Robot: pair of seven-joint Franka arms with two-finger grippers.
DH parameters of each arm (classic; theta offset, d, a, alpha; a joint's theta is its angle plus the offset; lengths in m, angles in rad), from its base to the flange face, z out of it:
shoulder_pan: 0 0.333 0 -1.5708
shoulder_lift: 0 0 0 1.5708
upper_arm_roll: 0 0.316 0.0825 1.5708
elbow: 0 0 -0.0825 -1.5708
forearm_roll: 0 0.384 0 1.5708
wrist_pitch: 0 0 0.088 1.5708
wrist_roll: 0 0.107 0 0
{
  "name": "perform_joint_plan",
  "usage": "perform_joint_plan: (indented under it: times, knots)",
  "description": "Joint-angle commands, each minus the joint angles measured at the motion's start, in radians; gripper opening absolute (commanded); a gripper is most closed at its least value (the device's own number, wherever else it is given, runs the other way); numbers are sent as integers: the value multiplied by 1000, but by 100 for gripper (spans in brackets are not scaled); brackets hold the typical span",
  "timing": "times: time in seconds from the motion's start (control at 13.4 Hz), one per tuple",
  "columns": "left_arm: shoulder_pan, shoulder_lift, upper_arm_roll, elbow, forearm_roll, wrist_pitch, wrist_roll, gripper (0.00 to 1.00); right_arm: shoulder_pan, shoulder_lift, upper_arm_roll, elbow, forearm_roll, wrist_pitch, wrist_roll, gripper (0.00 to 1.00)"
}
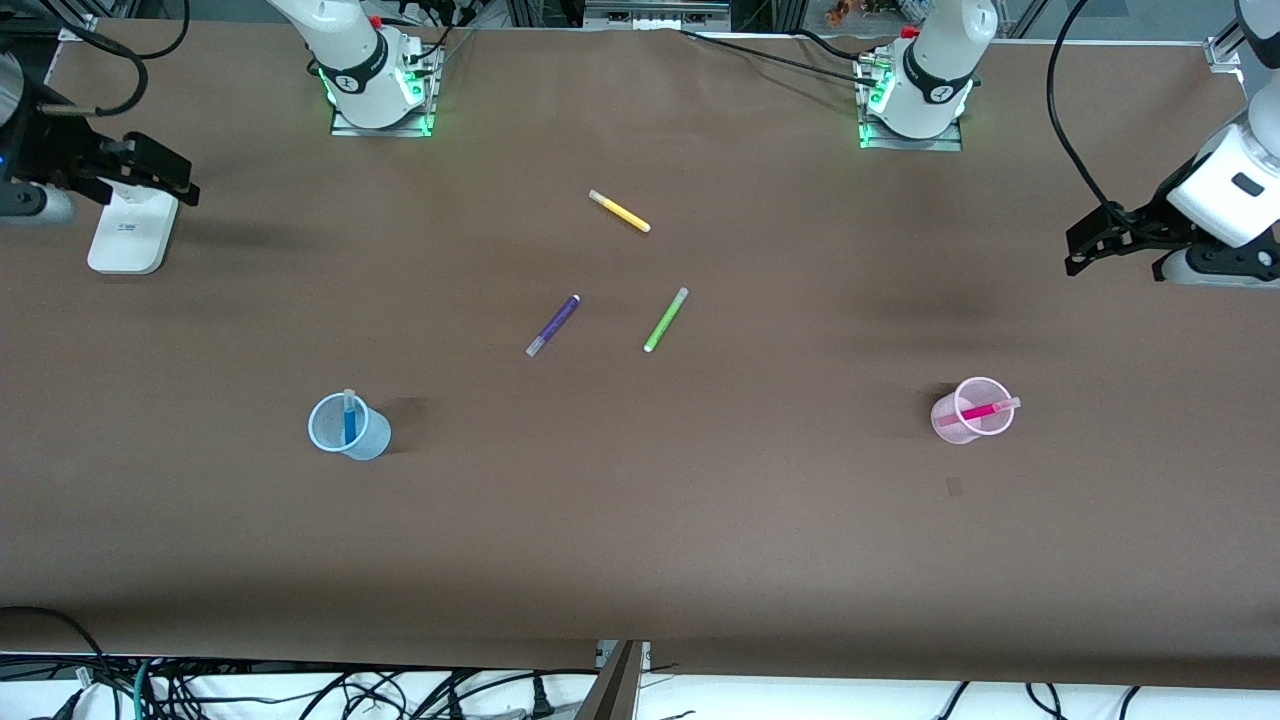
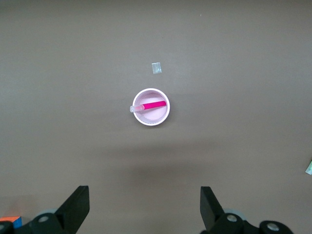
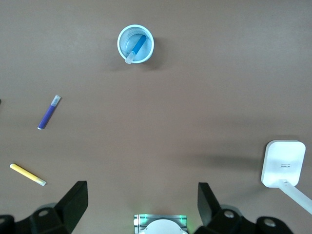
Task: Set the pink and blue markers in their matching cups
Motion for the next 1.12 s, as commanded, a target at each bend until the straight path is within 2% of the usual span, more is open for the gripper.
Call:
perform_joint_plan:
  times: [0.0,0.22,0.82,1.04]
  knots:
    - [-15,13,13,19,-18,13,4,100,7,-18,-3,-30,-20,11,-13,99]
    - [-21,49,7,83,-9,-20,4,100,11,12,-1,-13,-18,11,-19,99]
    - [-26,63,6,108,-4,-53,-2,100,11,51,2,21,-14,-15,-22,99]
    - [-29,66,4,122,36,-73,-5,100,11,55,2,22,-12,-17,-21,99]
